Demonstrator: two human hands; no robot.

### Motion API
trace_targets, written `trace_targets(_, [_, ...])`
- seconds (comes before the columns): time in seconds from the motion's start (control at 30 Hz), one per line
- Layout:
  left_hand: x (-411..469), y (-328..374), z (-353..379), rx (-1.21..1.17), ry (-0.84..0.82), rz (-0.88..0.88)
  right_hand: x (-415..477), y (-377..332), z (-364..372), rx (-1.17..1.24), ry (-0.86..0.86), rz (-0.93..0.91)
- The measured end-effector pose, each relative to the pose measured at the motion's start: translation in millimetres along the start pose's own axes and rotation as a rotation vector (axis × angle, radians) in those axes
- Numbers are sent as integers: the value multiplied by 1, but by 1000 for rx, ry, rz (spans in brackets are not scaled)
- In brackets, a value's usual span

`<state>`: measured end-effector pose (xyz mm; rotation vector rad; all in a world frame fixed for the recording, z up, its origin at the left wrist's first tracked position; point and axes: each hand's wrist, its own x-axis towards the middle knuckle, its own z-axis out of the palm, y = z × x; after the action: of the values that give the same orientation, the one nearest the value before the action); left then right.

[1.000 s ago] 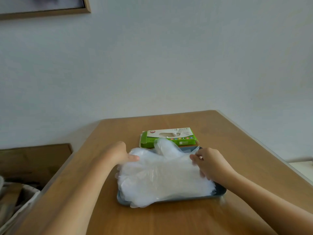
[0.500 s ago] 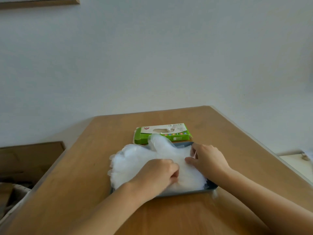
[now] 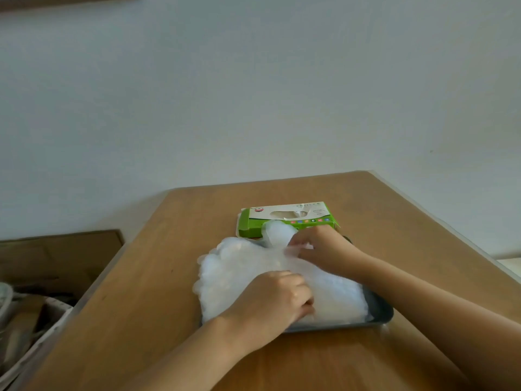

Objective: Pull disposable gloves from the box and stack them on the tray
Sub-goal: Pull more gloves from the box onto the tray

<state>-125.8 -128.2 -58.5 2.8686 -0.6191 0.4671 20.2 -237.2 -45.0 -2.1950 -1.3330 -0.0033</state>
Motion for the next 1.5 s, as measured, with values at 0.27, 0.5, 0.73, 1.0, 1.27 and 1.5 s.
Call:
trace_targets(0.27, [5, -4, 0, -92, -87, -203, 13, 13, 6, -106, -16, 271])
trace_targets(0.5, [5, 1, -11, -179, 141, -222, 17, 0, -5, 16, -132, 178])
trace_targets(0.73, [4, -8, -10, -163, 158, -209, 12, -8, -15, -105, -401, 194])
trace_targets(1.0, [1, -17, -3, -110, -11, -209, 13, -7, -6, -551, -206, 291])
trace_targets(1.27, [0, -30, -3, -149, -179, -272, 20, -12, 0, -641, -69, 378])
trace_targets(1.5, [-2, -43, 7, 7, -389, -387, -41, -17, 4, -190, -191, -105])
